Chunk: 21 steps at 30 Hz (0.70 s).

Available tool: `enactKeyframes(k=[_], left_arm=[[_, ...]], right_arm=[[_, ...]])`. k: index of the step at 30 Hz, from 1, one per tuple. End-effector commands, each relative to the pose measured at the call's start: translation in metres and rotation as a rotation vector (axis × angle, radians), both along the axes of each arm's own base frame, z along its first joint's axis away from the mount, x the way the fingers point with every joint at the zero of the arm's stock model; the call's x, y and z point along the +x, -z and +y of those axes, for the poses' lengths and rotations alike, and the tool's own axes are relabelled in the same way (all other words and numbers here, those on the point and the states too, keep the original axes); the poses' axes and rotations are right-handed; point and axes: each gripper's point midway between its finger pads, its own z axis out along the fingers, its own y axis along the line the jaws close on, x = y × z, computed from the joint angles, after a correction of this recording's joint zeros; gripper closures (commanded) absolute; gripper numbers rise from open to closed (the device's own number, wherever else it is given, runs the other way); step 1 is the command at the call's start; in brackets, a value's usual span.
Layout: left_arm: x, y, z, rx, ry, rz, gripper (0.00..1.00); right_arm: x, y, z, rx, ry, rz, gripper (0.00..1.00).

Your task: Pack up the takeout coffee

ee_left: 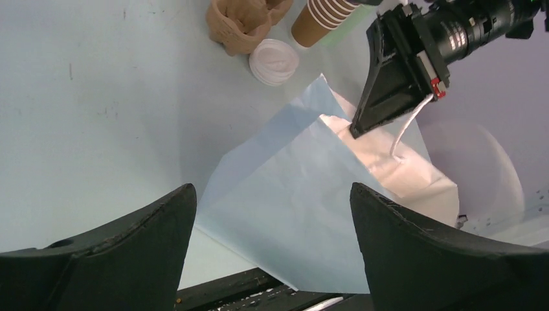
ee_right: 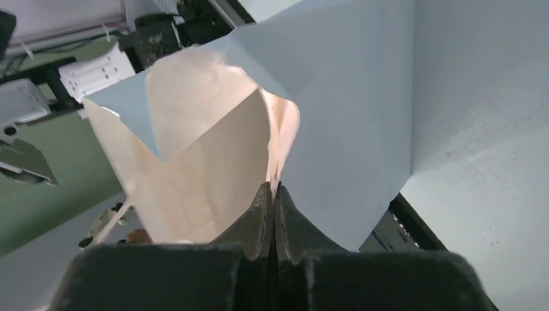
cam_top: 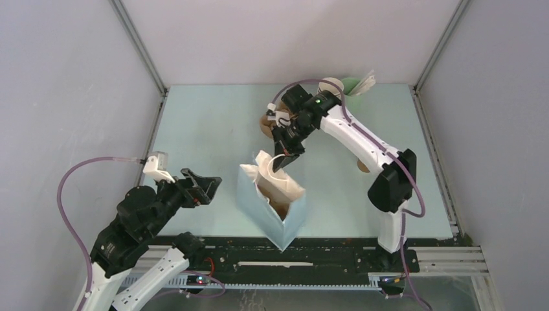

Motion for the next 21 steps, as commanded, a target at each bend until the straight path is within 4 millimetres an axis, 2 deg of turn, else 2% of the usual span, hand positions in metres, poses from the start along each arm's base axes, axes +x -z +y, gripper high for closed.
enactKeyframes(k=[1, 3, 6, 10, 15, 21], left_arm=[[-0.003, -0.012, 0.018, -0.016, -0.074, -0.042, 0.07], [-0.004, -0.013, 0.023, -0.019, -0.092, -0.052, 0.07], [-0.004, -0.015, 0.024, -0.032, -0.102, -0.068, 0.07], [0.0, -0.014, 0.022, -0.03, -0.106, -0.064, 0.07], [0.002, -0.014, 0.03, -0.037, -0.153, -0.071, 0.07], [-0.002, -0.012, 0.036, -0.056, -0.174, -0.085, 0.07]], right_arm=[[0.0, -0.072, 0.0, 0.096, -0.014, -0.183, 1.0], [-0.008, -0.097, -0.007, 0.111, -0.025, -0.25, 1.0], [-0.014, -0.113, -0.02, 0.072, -0.015, -0.405, 1.0], [-0.018, -0.12, -0.022, 0.038, 0.012, -0.573, 1.0], [-0.024, -0.124, -0.009, 0.103, -0.032, -0.795, 1.0], [-0.024, -0.123, -0.006, 0.118, -0.039, -0.869, 1.0]])
